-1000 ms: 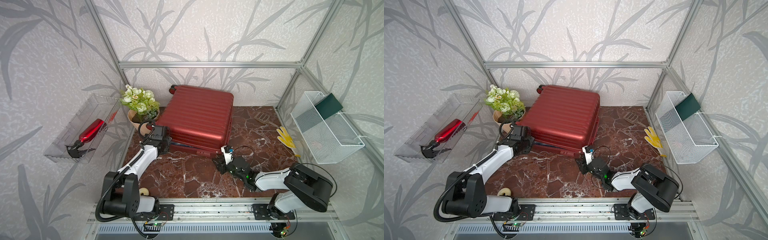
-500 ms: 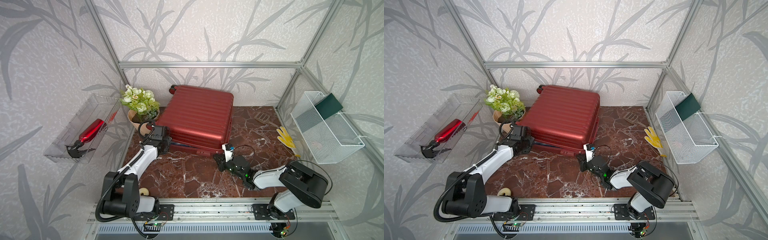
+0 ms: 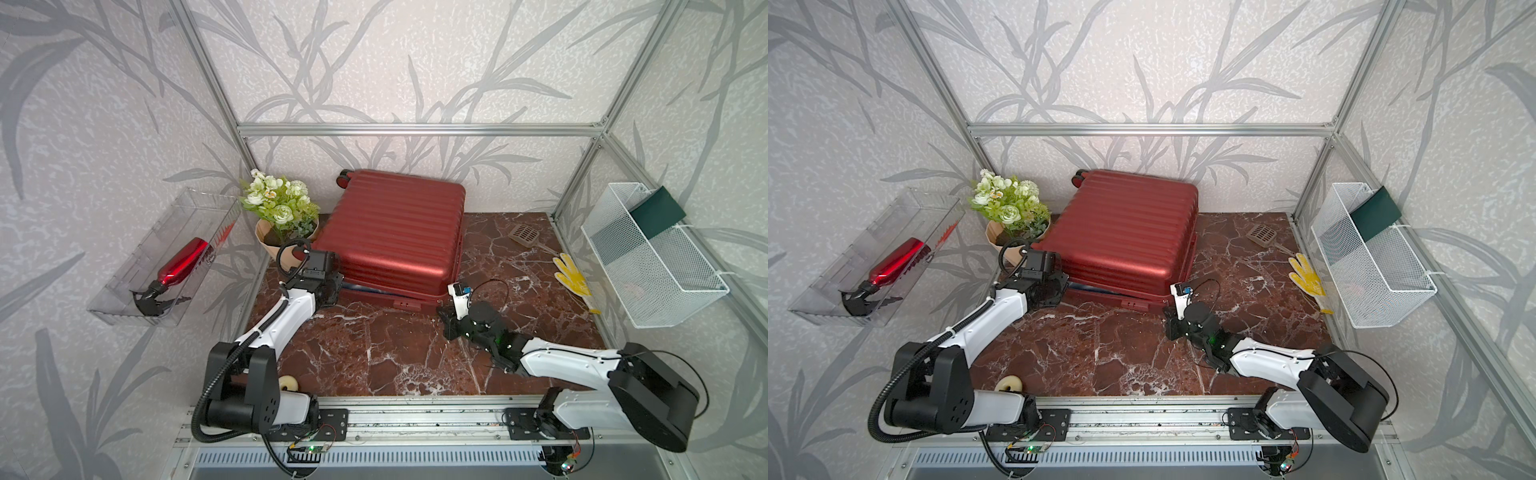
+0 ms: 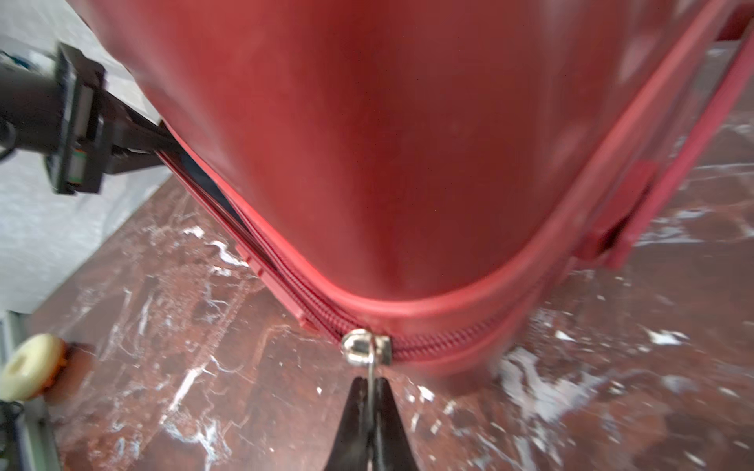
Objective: Open the suitcase zippers
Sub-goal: Unzip the zipper on the suitcase.
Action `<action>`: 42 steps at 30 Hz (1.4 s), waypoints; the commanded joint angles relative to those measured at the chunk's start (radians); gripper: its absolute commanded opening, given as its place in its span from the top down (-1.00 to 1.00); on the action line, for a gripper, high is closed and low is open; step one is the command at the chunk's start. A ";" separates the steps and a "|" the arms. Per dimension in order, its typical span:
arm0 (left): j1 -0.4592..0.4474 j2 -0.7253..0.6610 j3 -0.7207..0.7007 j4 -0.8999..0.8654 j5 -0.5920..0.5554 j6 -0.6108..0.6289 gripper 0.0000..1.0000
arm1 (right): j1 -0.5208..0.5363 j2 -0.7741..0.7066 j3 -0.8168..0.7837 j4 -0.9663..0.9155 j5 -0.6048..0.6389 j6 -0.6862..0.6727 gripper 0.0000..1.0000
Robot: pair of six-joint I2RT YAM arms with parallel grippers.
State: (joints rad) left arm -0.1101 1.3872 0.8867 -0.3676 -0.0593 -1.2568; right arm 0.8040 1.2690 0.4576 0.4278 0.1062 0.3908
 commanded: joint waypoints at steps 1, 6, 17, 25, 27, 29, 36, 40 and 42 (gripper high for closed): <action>0.032 0.022 0.034 -0.082 -0.138 0.065 1.00 | -0.029 -0.040 0.093 -0.203 0.179 -0.114 1.00; 0.034 0.061 0.063 -0.104 -0.151 0.101 1.00 | -0.056 0.008 0.176 -0.286 0.234 -0.195 1.00; 0.021 0.038 0.144 -0.120 -0.132 0.212 0.67 | -0.087 -0.028 0.175 -0.195 0.146 -0.290 1.00; -0.042 -0.173 0.201 -0.245 -0.117 0.200 -0.45 | -0.045 -0.022 0.146 -0.166 0.128 -0.200 1.00; -0.062 -0.224 0.183 -0.260 -0.088 0.170 -0.48 | -0.043 -0.023 0.136 -0.149 0.120 -0.174 1.00; -0.110 -0.273 0.134 -0.246 -0.045 0.098 -0.47 | -0.042 -0.023 0.127 -0.127 0.112 -0.149 1.00; -0.387 -0.263 -0.052 0.054 -0.080 -0.125 -0.37 | -0.026 -0.030 0.100 -0.072 0.084 -0.069 1.00; -0.456 -0.145 -0.060 0.226 -0.088 -0.171 -0.43 | -0.009 -0.053 0.077 -0.060 0.082 -0.048 1.00; -0.471 -0.098 -0.047 0.266 -0.096 -0.179 -0.43 | -0.004 -0.065 0.065 -0.063 0.083 -0.044 1.00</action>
State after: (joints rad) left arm -0.5640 1.2606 0.8276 -0.2550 -0.1108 -1.3666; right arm 0.7860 1.2583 0.5270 0.2775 0.1856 0.3191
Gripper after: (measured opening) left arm 0.713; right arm 0.047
